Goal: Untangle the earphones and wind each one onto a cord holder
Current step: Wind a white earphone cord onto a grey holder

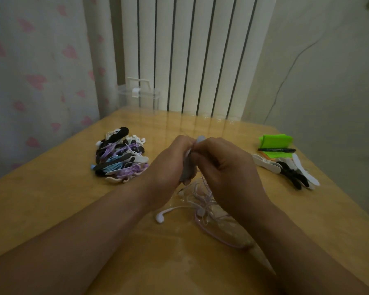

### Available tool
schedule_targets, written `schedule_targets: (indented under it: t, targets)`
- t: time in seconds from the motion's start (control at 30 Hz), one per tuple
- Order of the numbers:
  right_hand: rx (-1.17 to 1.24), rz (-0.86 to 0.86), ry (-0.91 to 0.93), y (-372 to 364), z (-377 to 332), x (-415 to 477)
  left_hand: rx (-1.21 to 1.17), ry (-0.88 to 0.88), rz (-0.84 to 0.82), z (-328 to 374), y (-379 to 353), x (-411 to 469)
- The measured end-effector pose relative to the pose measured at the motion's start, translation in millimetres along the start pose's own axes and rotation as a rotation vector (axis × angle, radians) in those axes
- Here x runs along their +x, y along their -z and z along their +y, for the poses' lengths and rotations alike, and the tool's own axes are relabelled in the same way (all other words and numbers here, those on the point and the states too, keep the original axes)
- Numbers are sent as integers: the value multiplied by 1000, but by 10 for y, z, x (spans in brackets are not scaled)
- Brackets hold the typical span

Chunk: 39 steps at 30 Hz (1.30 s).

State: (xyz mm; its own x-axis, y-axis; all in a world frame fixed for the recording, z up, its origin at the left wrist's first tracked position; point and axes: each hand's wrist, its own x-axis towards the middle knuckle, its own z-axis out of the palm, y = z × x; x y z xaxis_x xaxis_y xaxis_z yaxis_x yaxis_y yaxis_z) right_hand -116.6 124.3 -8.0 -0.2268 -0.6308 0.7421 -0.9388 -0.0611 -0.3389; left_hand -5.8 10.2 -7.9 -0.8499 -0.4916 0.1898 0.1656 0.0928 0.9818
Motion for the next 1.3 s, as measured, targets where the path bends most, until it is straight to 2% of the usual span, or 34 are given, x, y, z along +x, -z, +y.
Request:
schedule_targets:
  t: [0.13,0.3,0.47,0.57,0.7,0.8,0.9,1.07,1.2,1.3]
  targets:
    - [84,-21,-66,-17,1,-1,-106,15,-127,2,-5,-14]
    - [431,-46,-229,55,12,-3,-209,26,-130,-37,20,15]
    - [410,-51,-231,82,23,-5,-170,-46,-54,-96,-2,65]
    - [346,-115,-196,70,39,-14,-149,-83,22,-120,-24,67]
    - [336,-136,-171,52,13,-25,-196,-60,97,-114,-30,75]
    - [263,-121,-55,47,-1,-2,-252,-26,107,-95,-57,73]
    - [125,-207,32,32,21,13,-267,21,118,-113,-28,82]
    - [72,-195,-16,-1,38,-14,-296,47,56,-118,-14,96]
    - [203,-102,-160,-49,25,-14,-323,54,33,-105,-78,72]
    - [240,-33,-240,-59,5,-10,-290,63,-45,-137,-76,63]
